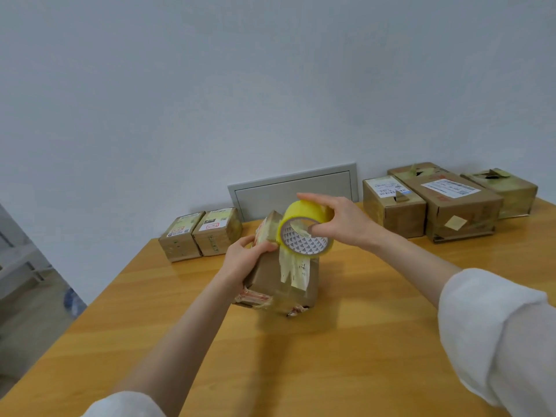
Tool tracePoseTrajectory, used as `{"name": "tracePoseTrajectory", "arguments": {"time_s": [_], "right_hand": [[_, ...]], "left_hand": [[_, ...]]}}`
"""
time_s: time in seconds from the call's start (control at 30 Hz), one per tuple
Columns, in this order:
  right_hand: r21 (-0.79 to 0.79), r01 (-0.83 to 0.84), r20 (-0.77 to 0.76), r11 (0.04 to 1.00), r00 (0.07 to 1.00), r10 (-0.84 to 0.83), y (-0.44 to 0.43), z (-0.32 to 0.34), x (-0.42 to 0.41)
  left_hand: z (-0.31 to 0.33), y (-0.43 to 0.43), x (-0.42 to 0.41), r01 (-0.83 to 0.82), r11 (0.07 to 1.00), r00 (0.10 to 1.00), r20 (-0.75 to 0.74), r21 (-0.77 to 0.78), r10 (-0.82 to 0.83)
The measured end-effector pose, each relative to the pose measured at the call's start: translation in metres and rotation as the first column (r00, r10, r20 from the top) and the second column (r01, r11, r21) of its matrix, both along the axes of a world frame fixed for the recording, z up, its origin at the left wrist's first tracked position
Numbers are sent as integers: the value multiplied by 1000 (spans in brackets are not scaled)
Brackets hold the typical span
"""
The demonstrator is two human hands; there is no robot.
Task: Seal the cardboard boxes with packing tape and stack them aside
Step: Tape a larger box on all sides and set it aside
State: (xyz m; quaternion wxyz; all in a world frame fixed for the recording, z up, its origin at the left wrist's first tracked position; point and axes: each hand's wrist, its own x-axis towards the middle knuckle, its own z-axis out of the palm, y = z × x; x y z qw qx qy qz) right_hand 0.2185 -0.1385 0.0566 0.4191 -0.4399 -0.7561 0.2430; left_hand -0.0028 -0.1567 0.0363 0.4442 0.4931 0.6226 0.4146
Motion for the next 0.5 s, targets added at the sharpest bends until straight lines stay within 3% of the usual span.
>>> {"name": "tracePoseTrajectory", "arguments": {"time_s": [0.17, 0.4, 0.5], "right_hand": [[-55, -51, 226, 997, 972, 62, 2, 1, 20], [-203, -116, -80, 972, 992, 102, 0, -14, 28], [-184, -126, -30, 975, 992, 122, 2, -13, 28]], "left_hand": [[-9, 1, -19, 1, 1000, 998, 66, -18, 0], [-16, 2, -28, 17, 1000, 992, 127, -9, -16], [-17, 2, -31, 15, 1000, 990, 138, -10, -13]]}}
